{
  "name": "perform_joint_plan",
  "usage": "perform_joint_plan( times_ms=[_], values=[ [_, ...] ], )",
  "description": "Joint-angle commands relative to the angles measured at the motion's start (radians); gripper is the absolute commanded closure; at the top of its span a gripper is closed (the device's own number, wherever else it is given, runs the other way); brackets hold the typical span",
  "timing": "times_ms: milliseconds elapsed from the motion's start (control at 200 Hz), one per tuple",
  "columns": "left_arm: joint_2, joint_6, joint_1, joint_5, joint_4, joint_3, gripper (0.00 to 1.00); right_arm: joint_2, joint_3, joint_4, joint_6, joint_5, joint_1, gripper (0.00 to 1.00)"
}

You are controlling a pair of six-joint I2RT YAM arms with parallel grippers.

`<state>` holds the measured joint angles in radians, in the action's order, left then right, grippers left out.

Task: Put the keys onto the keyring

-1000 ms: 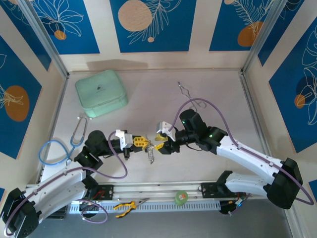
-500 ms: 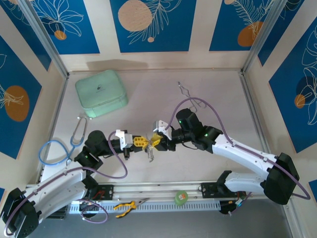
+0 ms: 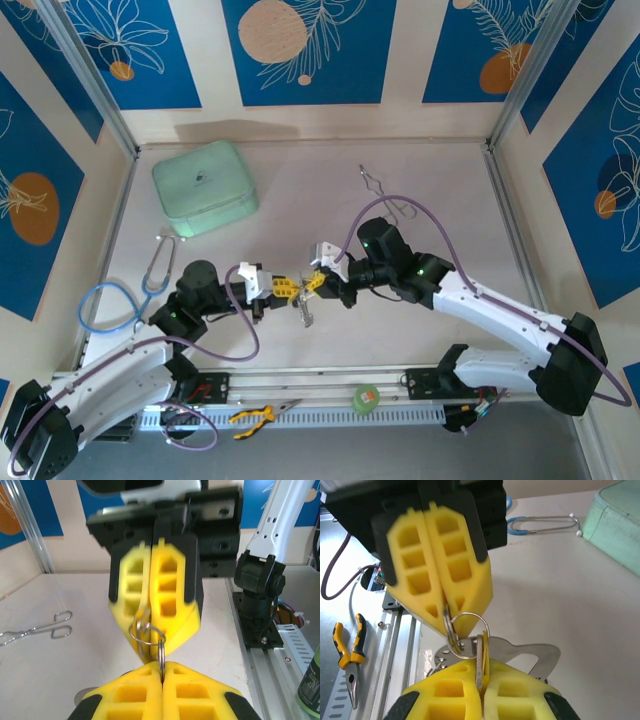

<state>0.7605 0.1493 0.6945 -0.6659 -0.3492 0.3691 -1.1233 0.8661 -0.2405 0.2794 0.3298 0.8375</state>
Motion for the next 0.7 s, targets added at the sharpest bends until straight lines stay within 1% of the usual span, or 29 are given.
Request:
perform_joint_plan(
  times_ms=[0, 95, 195, 220, 240, 265, 315, 375, 420, 460, 485, 530, 625, 695],
  values=[
    [-0.015, 0.064, 0.005, 0.016, 0.085, 0.051, 1.00, 0.041, 0.042, -0.055, 0.035, -0.024, -0.001, 1.00],
    [-0.012, 0.093, 0.004, 0.030, 0.139, 0.066, 1.00, 0.046, 0.051, -0.086, 0.044, -0.034, -0.002, 1.00],
    [-0.013, 0.099, 0.005, 0.048, 0.157, 0.067, 1.00, 0.046, 0.057, -0.111, 0.052, -0.056, 0.000, 1.00],
    [-0.013, 0.098, 0.004, 0.054, 0.158, 0.067, 0.92, 0.046, 0.058, -0.113, 0.052, -0.060, 0.000, 1.00],
    [-0.013, 0.096, 0.004, 0.058, 0.158, 0.066, 0.82, 0.044, 0.059, -0.115, 0.054, -0.063, 0.001, 1.00],
    [-0.014, 0.089, 0.005, 0.066, 0.155, 0.064, 0.72, 0.043, 0.062, -0.118, 0.055, -0.068, 0.003, 1.00],
    [-0.025, 0.068, 0.005, 0.088, 0.150, 0.055, 0.57, 0.039, 0.066, -0.121, 0.056, -0.077, 0.006, 1.00],
    [-0.058, 0.015, 0.004, 0.137, 0.124, 0.030, 0.45, 0.031, 0.072, -0.117, 0.054, -0.087, 0.010, 1.00],
    [-0.100, -0.027, 0.005, 0.184, 0.101, 0.001, 0.39, 0.023, 0.071, -0.109, 0.053, -0.095, 0.015, 1.00],
    [-0.147, -0.067, 0.005, 0.240, 0.087, -0.026, 0.35, 0.012, 0.070, -0.094, 0.054, -0.102, 0.021, 1.00],
    [-0.178, -0.098, 0.004, 0.294, 0.085, -0.041, 0.30, 0.004, 0.068, -0.085, 0.053, -0.103, 0.024, 1.00],
    [-0.240, -0.144, 0.004, 0.394, 0.101, -0.064, 0.23, -0.013, 0.068, -0.065, 0.048, -0.096, 0.030, 1.00],
    [-0.364, -0.225, 0.005, 0.633, 0.203, -0.076, 0.13, -0.054, 0.065, -0.007, 0.025, -0.076, 0.045, 1.00],
    [-0.431, -0.274, 0.004, 0.774, 0.279, -0.072, 0.08, -0.088, 0.067, 0.049, 0.013, -0.081, 0.063, 1.00]
  ],
)
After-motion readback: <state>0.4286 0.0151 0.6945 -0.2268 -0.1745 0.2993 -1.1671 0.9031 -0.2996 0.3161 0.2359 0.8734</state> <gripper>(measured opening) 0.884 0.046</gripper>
